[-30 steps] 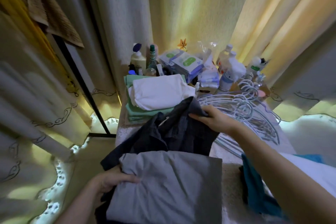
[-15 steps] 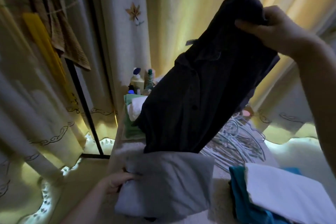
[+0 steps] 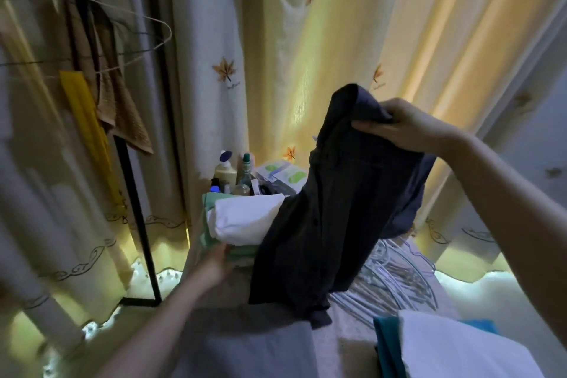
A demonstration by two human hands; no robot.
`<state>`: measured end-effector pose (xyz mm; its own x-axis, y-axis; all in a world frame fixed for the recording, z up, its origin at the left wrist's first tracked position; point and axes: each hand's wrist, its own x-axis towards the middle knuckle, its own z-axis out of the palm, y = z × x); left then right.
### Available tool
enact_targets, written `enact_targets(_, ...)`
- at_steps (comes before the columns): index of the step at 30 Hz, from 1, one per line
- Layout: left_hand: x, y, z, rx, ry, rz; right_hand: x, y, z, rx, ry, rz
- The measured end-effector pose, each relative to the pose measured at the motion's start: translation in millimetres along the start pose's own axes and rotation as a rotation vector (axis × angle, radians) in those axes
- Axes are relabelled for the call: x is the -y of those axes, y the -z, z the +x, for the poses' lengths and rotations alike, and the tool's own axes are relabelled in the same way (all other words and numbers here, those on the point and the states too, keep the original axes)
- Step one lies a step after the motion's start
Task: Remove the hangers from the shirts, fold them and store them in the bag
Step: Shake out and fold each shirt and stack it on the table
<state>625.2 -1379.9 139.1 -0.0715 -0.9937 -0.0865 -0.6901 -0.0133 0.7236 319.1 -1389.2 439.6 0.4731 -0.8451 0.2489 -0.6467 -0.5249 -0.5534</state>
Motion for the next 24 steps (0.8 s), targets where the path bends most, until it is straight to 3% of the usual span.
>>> enact_targets(4,-124,50,13,-0.026,-0.432,-0.345,-2,-24,-11,0.133,0.047,0.069)
enact_targets(6,-178,73,1,0.076,-0.676,-0.439,2,-33,-15,0.183,0.088,0.097)
enact_targets(8,-211,89,-9,0.261,-0.822,-0.390,6,-34,-19,0.197,0.133,0.126)
enact_targets(11,-241,106,-13,0.338,-0.840,-0.239,14,-18,-26,0.166,0.168,0.141)
enact_targets(18,-306,167,-8,0.070,-0.790,-0.081,40,73,-16,-0.073,0.229,0.097)
enact_targets(24,-321,223,8,0.176,-0.612,0.121,50,160,0,-0.366,0.251,0.065)
